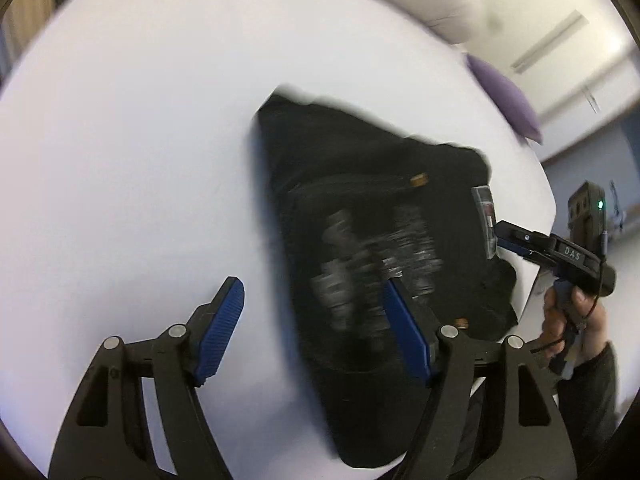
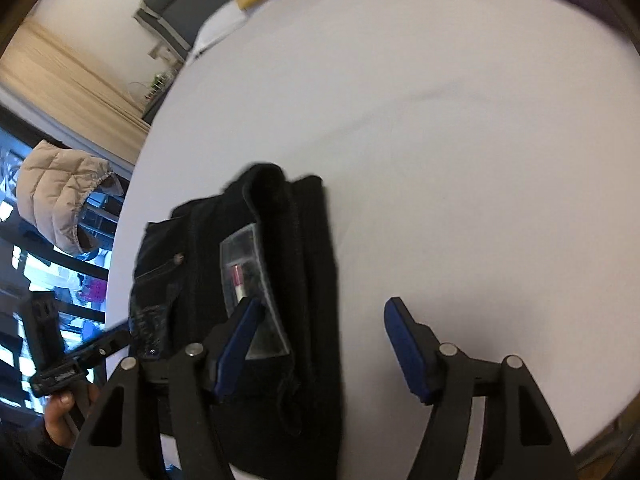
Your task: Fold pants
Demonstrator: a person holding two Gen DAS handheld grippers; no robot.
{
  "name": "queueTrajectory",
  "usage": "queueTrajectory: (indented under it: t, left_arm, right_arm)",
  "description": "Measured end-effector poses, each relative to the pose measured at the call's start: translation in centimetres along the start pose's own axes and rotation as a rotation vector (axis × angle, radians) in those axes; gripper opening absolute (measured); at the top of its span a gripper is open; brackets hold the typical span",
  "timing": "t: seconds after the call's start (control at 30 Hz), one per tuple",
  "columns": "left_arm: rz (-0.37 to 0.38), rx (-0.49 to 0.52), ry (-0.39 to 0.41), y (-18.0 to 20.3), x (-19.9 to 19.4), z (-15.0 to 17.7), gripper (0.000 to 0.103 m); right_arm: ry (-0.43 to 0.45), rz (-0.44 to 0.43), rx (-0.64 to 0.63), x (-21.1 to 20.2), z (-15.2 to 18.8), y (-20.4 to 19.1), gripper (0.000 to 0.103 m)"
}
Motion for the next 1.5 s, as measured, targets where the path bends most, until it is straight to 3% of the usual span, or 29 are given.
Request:
queueTrajectory:
  t: [0.13,0.3,0.4,0.47,0.57,0.63,0.77,0.93,1.07,1.2,1.3,1.37,1.4,1.47,1.5]
  left_arm:
    - [0.058,-0.037,-0.033,-0.2,1.0,-0.1,0.073]
    - [0.129,-0.042,-0.092,1.6,2.9,-0.6,0.081]
    - [0.161,-0.017,-0.123,2.8,3.9,-0.7,0.080]
    - [0.167,0.008,-0.136,3.5,4.0,-0.5,0.071]
    - [0.190,-0.014,-0.142,3.7,4.2,-0.7,0.047]
    - [0.220,-0.040,-0.134,3.3,3.8,-0.9,0.028]
    - [0.247,-0.038,-0.092,3.0,1.3,-1.8,0.017]
    - [0.257,-0.012,0.042,1.6,-4.9,-7.3,0.017]
    - [0.206,0.026,0.118,-1.0,-8.2,-13.3,0.017]
    - [0.099,0.062,0.174,-4.9,-9.0,-19.5,0.017]
    - [0.042,0.049,0.178,-8.8,-8.5,-22.5,0.017]
    - [-0.010,0.043,0.184,-11.9,-7.9,-23.9,0.018]
    - [-0.027,0.035,0.161,-13.3,-6.8,-23.9,0.020]
    - [-0.057,0.014,0.115,-16.4,-5.0,-23.7,0.032]
    - [-0.056,-0.003,0.115,-17.6,-4.7,-23.6,0.045]
  right_arm:
    - [0.025,-0.069,0.022,0.4,-0.4,-0.2,0.070]
    - [-0.018,-0.126,-0.011,1.9,0.2,-2.4,0.068]
    - [-0.047,-0.072,-0.080,2.8,0.4,-3.7,0.063]
    - [-0.055,-0.019,-0.119,3.0,0.5,-4.5,0.047]
    - [-0.047,0.059,-0.209,2.5,0.6,-6.3,0.029]
    - [-0.027,0.129,-0.271,1.9,0.4,-8.0,0.026]
    - [0.032,0.111,-0.329,0.1,-1.3,-12.0,0.024]
    - [0.117,0.039,-0.374,-1.2,-6.7,-17.5,0.024]
    - [0.156,-0.042,-0.327,1.1,-12.2,-19.8,0.024]
    - [0.142,-0.109,-0.258,6.3,-16.7,-20.9,0.025]
    - [0.096,-0.133,-0.182,11.9,-17.5,-21.7,0.025]
    - [0.071,-0.115,-0.205,14.2,-17.1,-22.6,0.026]
    - [0.062,-0.079,-0.231,15.8,-16.9,-22.8,0.028]
    - [0.064,-0.018,-0.222,17.4,-16.7,-21.8,0.047]
    - [0.062,-0.012,-0.188,18.1,-16.5,-20.8,0.052]
Point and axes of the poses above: each gripper's, at about its wrist camera, not at the fingertips, and x roughly the way its jaws point, y to its right, z to its underside, the point moved 10 cm from there along x, roughly the way its jaws point, and after that the axes turned 11 degrees about -x, right-handed, at the moved point
